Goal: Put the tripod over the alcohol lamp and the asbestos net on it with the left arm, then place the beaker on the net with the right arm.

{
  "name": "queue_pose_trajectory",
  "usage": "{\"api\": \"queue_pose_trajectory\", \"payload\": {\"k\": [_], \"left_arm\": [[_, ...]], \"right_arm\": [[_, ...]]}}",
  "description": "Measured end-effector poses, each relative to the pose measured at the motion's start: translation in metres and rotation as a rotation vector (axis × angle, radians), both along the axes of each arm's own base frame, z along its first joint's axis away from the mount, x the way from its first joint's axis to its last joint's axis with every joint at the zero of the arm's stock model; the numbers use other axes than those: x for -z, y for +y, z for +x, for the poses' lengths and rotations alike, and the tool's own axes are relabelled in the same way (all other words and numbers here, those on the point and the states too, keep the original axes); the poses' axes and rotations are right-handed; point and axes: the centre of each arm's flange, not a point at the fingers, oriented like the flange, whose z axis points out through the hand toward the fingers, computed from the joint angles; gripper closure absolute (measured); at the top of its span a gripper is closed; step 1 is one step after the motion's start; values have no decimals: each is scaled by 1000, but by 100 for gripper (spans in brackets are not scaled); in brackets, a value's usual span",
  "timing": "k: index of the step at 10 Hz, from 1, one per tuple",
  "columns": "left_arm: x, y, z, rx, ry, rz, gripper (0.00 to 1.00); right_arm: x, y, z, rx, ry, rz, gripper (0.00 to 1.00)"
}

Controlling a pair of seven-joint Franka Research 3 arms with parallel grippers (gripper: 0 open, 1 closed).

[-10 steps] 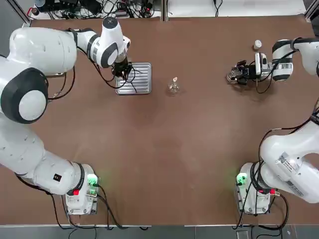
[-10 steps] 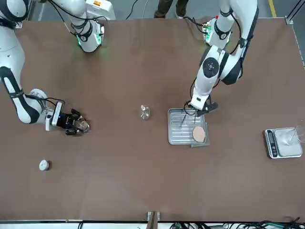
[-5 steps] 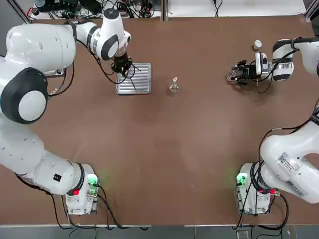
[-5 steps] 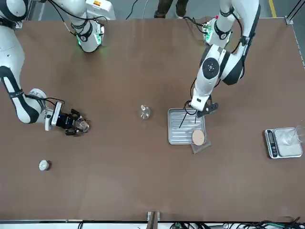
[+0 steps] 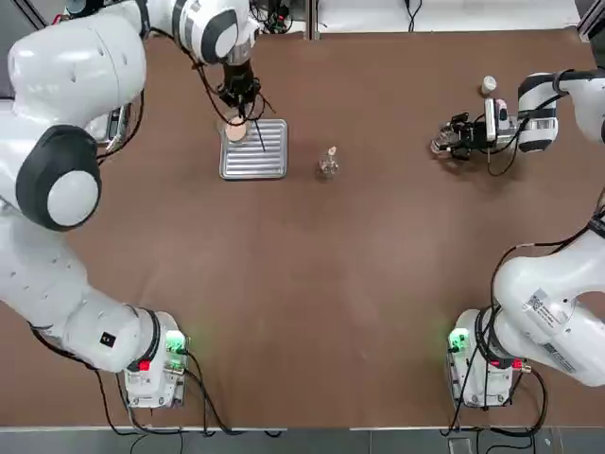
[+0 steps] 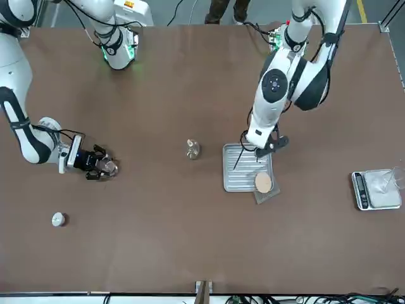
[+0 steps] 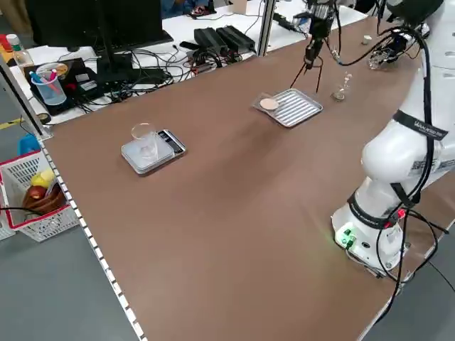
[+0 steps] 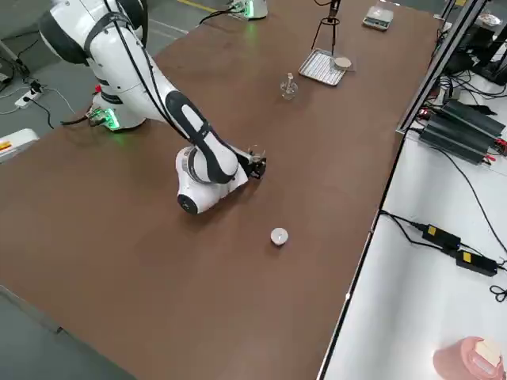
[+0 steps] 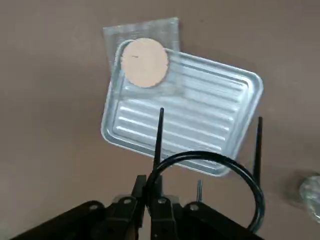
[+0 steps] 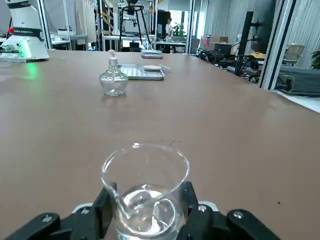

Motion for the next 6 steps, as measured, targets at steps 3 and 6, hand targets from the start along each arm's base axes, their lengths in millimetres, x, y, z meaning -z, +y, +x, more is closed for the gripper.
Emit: {"api": "queue_pose_trajectory", "payload": {"k": [3,6], "left_arm": [[14,-75,-2,20,22,-4,92],[20,-148,-39,35,7,-14,92]], "right_arm": [[-2,-1,1,1,-3,-3,41],[-7,-3,3,1,-11,-12,41]]}}
